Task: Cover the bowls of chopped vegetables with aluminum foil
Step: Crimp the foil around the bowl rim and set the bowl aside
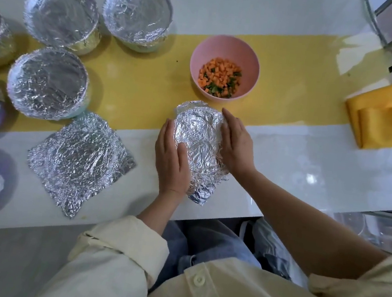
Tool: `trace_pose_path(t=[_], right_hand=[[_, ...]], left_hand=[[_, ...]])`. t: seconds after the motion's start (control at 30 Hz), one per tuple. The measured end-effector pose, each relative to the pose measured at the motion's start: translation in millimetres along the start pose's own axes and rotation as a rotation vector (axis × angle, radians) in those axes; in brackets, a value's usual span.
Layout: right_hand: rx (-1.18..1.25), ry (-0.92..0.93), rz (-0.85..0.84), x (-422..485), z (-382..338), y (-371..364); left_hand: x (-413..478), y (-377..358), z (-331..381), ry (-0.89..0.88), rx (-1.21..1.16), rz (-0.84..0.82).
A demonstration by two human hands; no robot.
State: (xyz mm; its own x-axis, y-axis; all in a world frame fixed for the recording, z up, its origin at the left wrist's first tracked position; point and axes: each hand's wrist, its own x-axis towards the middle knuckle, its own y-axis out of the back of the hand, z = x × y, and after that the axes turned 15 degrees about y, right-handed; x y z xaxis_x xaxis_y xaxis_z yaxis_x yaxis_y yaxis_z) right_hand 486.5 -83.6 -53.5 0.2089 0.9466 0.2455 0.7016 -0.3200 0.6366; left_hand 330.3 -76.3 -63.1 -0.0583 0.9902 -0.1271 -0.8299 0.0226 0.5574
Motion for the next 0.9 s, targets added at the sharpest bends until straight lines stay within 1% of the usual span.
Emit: trace_pose_path(t=[0.13, 0.27, 0.33, 0.43, 0.5, 0.57, 0.6, 0.73, 0.8, 0.83, 0.87, 0.9], right_hand=[[0.170, -0.147, 0.070, 1.0, 1.0, 0.7], [0.371, -0.291, 0.103, 0.1, -0.5, 0.8], [0.437, -0.364, 0.114, 0.4, -3.6, 0.2], [0.477, -0.436, 0.131, 0.4, -6.2, 2.5], [0.523, -0.468, 0.162, -3.3, -9.9, 3.5], [0.521, -0.492, 0.205, -10.6, -12.8, 2.3], [0.519, -0.510, 0.236, -13.9, -16.8, 2.0], [0.574, -0.664, 0.371, -27.3, -35.2, 0.0], [0.538, -0.707, 0.366, -35.5, -42.0, 2.1], [0.491, -0.702, 0.358, -38.9, -43.2, 3.9], [0.410, -0.657, 0.353, -41.7, -42.5, 6.0], [0.310, -0.565, 0.346, -43.3, -41.1, 8.5]], left_hand=[[-0.6, 0.7, 2.8, 0.069, -0.147, 0.003], [2.2, -0.7, -0.7, 0.296, -0.228, -0.014], [2.8, -0.3, 0.0, 0.365, -0.278, -0.018], [4.5, 0.7, 4.7, 0.413, -0.325, -0.032], [9.9, 5.5, 8.3, 0.437, -0.304, -0.099], [20.3, 11.5, 8.9, 0.395, -0.252, -0.140], [25.7, 13.3, 8.3, 0.362, -0.206, -0.124], [27.6, 20.6, 15.5, 0.311, -0.027, 0.048], [16.6, 25.7, 20.5, 0.221, 0.108, 0.130], [10.8, 28.1, 22.1, 0.163, 0.172, 0.150], [6.1, 29.3, 21.8, 0.099, 0.229, 0.154], [2.3, 29.8, 21.6, 0.027, 0.288, 0.146]])
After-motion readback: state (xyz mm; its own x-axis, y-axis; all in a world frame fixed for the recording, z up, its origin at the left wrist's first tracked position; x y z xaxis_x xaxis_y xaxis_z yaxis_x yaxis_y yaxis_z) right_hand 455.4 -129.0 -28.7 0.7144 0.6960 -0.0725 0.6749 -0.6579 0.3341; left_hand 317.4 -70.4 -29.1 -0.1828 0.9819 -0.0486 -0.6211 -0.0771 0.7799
